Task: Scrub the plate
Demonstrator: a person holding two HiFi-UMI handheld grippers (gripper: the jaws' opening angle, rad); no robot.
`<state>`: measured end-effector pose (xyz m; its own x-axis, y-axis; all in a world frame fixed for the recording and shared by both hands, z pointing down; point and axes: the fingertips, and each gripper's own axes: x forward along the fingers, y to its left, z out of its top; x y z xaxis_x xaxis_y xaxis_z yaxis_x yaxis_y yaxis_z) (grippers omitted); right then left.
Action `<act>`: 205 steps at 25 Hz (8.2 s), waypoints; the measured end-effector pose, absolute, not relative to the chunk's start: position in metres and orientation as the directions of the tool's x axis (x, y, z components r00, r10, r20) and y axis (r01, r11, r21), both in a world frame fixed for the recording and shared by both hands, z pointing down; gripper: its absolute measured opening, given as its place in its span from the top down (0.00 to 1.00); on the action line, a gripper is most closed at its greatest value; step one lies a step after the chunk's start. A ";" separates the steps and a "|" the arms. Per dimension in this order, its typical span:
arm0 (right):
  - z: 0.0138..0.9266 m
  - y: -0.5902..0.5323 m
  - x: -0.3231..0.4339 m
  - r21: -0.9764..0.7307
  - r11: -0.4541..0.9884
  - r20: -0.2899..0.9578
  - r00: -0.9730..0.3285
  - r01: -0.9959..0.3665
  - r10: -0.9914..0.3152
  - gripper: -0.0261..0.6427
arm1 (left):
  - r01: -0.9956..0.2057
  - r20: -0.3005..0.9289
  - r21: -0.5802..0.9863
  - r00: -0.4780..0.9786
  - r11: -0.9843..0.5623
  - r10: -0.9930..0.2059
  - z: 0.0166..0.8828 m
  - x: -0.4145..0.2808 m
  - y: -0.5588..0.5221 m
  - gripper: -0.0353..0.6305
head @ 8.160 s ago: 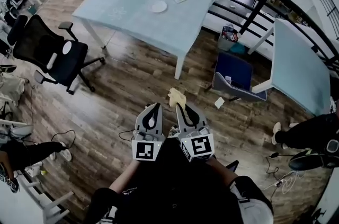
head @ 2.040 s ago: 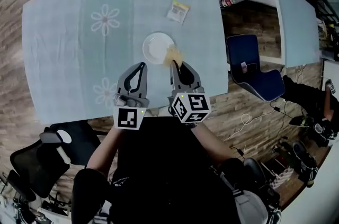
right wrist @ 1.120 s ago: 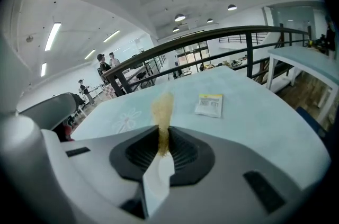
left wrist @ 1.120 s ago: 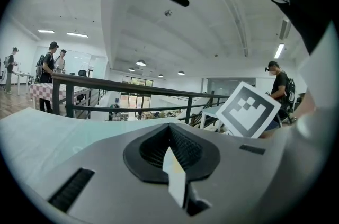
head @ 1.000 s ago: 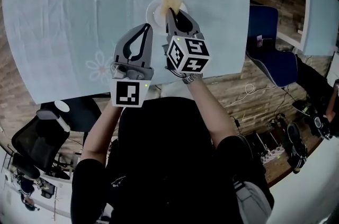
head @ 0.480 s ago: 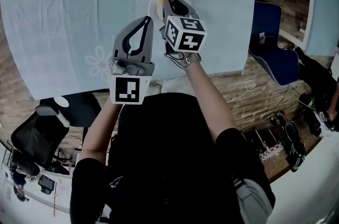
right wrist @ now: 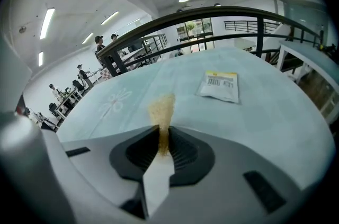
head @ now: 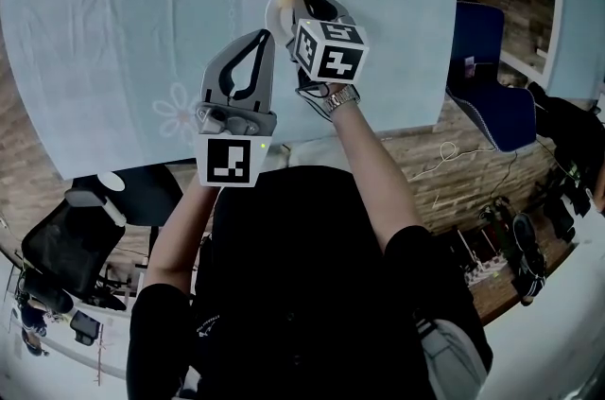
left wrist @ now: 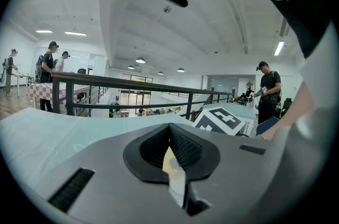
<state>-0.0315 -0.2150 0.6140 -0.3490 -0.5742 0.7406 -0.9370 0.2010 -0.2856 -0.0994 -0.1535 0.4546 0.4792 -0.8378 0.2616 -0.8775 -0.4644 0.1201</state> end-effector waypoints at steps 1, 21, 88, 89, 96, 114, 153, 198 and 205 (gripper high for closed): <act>0.614 -0.216 -0.030 -0.282 0.200 0.741 -0.345 -0.938 -0.576 0.88 | -0.876 0.265 0.118 0.481 -0.467 -0.836 0.455 -0.099 -0.153 0.93; 0.616 -0.216 0.016 -0.225 0.121 0.769 -0.253 -0.967 -0.587 0.88 | -0.855 0.284 0.095 0.514 -0.510 -0.809 0.460 -0.082 -0.145 0.93; 0.630 -0.164 -0.039 -0.409 0.139 0.791 -0.426 -0.902 -0.439 0.88 | -0.845 0.284 0.052 0.523 -0.532 -0.803 0.454 -0.093 -0.117 0.93; 0.630 -0.164 -0.037 -0.406 0.135 0.793 -0.422 -0.904 -0.440 0.88 | -0.844 0.284 0.050 0.525 -0.534 -0.803 0.453 -0.092 -0.117 0.93; 0.630 -0.165 -0.026 -0.376 0.152 0.799 -0.403 -0.914 -0.447 0.88 | -0.843 0.281 0.050 0.526 -0.535 -0.803 0.453 -0.089 -0.118 0.93; 0.629 -0.168 0.023 -0.266 0.110 0.828 -0.285 -0.958 -0.483 0.88 | -0.829 0.279 0.045 0.547 -0.558 -0.789 0.450 -0.082 -0.112 0.93; 0.593 -0.138 -0.025 -0.321 0.132 0.801 -0.343 -0.938 -0.490 0.88 | -0.846 0.231 0.047 0.527 -0.532 -0.818 0.438 -0.110 -0.084 0.93; 0.623 -0.142 0.032 -0.305 0.079 0.837 -0.307 -0.949 -0.454 0.88 | -0.808 0.271 0.038 0.574 -0.588 -0.772 0.453 -0.063 -0.106 0.93; 0.617 -0.141 0.052 -0.281 0.037 0.836 -0.264 -0.959 -0.481 0.88 | -0.796 0.261 0.045 0.593 -0.604 -0.761 0.451 -0.060 -0.100 0.93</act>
